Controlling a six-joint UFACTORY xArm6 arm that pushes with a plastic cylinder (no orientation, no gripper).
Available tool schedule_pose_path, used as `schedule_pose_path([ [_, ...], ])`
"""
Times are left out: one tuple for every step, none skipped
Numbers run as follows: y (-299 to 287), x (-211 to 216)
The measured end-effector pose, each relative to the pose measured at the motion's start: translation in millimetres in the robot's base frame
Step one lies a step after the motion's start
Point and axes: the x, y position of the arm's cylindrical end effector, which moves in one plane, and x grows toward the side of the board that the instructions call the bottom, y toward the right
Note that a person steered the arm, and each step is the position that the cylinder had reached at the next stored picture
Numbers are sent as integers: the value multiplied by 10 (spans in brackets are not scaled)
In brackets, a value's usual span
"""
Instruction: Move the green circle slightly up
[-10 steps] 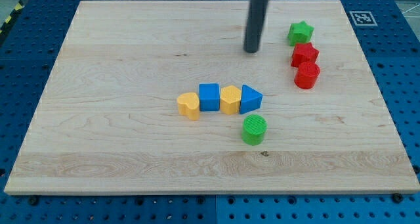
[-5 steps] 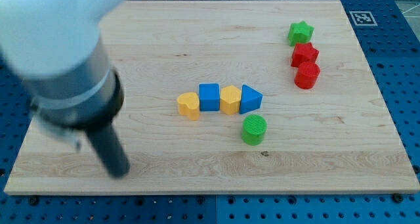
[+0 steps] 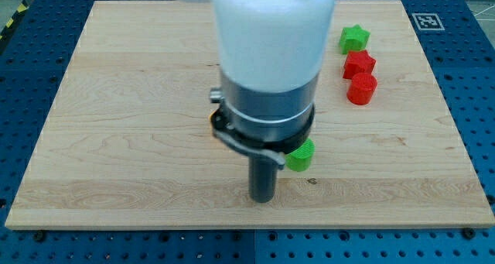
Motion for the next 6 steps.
schedule_pose_path([
  [107, -25],
  [375, -279],
  [392, -279],
  [392, -275],
  [198, -263],
  [152, -263],
])
